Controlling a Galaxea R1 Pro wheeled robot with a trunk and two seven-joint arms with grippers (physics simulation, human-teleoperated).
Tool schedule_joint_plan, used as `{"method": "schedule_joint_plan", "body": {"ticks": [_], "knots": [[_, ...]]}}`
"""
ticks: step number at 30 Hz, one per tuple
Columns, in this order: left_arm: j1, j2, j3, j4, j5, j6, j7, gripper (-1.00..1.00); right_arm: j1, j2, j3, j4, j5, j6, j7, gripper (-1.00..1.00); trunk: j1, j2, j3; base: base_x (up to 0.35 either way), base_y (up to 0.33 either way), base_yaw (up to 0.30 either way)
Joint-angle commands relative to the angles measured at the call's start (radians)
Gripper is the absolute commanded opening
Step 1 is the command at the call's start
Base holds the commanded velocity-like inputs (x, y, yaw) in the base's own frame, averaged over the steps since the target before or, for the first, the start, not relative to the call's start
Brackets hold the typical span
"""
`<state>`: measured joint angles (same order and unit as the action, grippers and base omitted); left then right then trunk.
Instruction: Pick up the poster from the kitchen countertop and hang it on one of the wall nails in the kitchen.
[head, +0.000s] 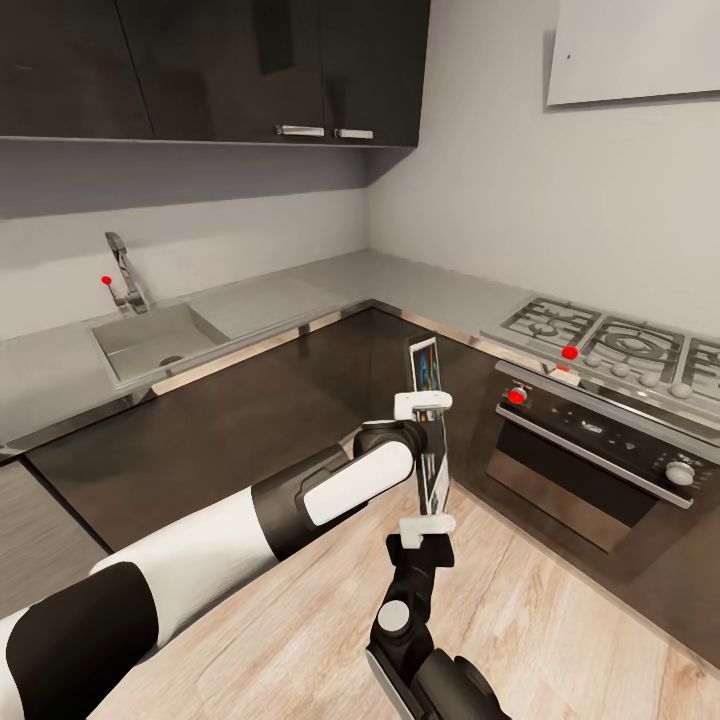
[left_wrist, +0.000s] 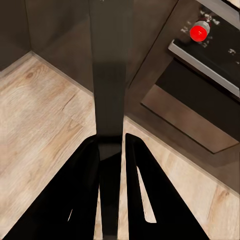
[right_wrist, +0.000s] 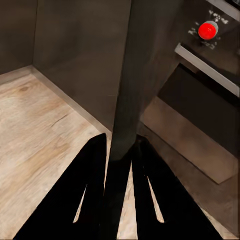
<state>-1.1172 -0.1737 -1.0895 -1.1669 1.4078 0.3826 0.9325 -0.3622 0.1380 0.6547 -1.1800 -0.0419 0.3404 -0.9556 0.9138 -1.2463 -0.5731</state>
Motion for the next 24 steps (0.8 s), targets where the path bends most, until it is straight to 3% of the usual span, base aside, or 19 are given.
{"method": "schedule_joint_plan", "body": {"ticks": [1,12,13,24], "knots": [[-0.001,-0.001,0.0,-0.005,0.005,-0.004,-0.004,-1.0,-0.001,0.0,0.005,-0.001,-0.015,-0.009,-0.002,-1.0,0.0,-0.001,-0.001,0.0,0.0,0.0],[-0.001,-0.001,0.0,-0.005,0.005,-0.003,-0.004,-1.0,-0.001,-0.001,0.005,-0.001,-0.015,-0.009,-0.002,-1.0,0.0,-0.001,-0.001,0.0,0.0,0.0],[-0.001,-0.001,0.0,-0.005,0.005,-0.003,-0.004,1.0,-0.001,-0.001,0.005,0.0,-0.015,-0.009,-0.002,-1.0,0.0,-0.001,-0.001,0.0,0.0,0.0],[-0.001,-0.001,0.0,-0.005,0.005,-0.002,-0.004,1.0,-0.001,-0.001,0.005,-0.001,-0.015,-0.009,-0.002,-1.0,0.0,-0.001,-0.001,0.0,0.0,0.0]]}}
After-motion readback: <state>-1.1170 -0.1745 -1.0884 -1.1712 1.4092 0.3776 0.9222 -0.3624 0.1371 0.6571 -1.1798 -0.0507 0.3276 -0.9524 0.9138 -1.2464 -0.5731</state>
